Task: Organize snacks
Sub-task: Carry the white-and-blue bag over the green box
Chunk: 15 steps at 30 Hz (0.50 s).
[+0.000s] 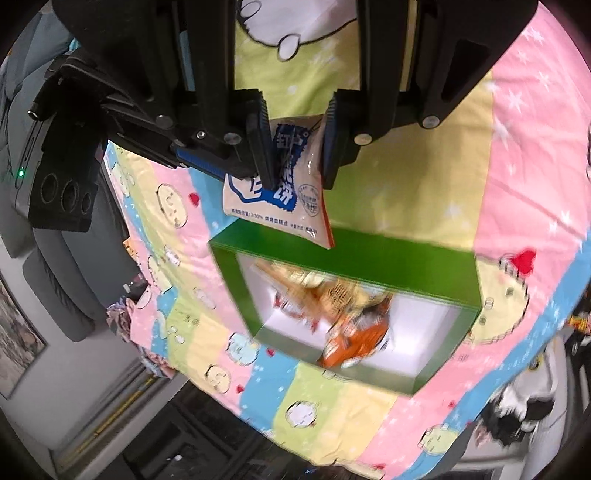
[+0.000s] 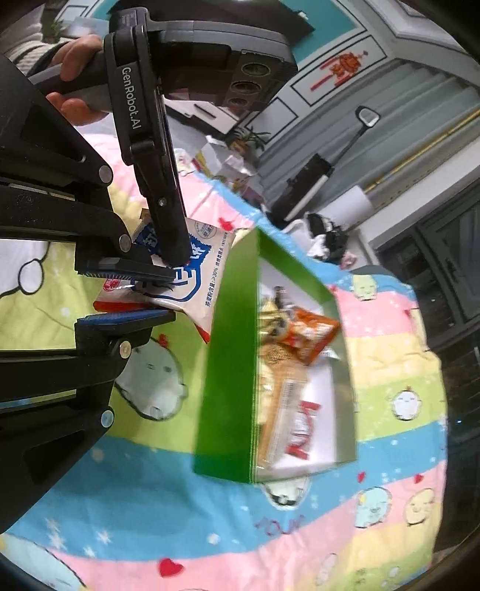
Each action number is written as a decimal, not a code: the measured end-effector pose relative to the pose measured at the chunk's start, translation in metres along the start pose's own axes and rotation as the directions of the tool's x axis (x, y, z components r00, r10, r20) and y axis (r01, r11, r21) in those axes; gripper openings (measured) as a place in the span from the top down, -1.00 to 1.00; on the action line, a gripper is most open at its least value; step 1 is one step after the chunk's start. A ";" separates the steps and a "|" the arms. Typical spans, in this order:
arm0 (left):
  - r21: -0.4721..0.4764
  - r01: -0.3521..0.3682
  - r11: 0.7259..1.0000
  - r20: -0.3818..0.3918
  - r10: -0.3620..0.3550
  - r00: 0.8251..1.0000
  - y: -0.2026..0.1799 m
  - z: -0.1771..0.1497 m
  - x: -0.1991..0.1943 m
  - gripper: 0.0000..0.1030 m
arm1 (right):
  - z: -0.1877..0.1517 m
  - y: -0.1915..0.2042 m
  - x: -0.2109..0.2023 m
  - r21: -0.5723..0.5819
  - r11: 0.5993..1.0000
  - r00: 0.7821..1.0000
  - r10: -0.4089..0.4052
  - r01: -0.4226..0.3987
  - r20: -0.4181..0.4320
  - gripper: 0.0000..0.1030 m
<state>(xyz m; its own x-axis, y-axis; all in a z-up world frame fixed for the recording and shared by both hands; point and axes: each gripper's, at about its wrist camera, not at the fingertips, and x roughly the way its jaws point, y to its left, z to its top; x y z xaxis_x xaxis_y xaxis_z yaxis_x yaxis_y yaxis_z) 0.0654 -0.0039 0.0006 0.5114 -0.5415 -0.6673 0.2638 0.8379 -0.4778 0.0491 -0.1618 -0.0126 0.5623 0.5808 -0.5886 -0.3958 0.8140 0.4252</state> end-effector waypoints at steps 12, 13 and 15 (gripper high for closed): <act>0.102 -0.011 0.995 0.084 0.003 0.996 -0.031 0.030 -0.013 0.53 | 0.032 -0.004 -0.027 -0.032 0.999 0.992 -0.002 0.006 0.127 0.68; 0.108 -0.013 0.994 0.089 0.003 0.996 -0.033 0.032 -0.013 0.53 | 0.034 -0.005 -0.029 -0.032 0.999 0.991 -0.002 0.006 0.134 0.68; 0.120 -0.017 0.993 0.096 0.005 0.995 -0.037 0.036 -0.013 0.53 | 0.036 -0.006 -0.032 -0.033 0.999 0.989 -0.002 0.006 0.148 0.68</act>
<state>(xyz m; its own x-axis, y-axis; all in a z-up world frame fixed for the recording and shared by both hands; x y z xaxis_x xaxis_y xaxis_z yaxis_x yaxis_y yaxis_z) 0.0783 -0.0251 0.0475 0.5892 -0.5281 -0.6115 0.3518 0.8490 -0.3943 0.0597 -0.1857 0.0281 0.6639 0.5723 -0.4813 -0.4156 0.8175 0.3988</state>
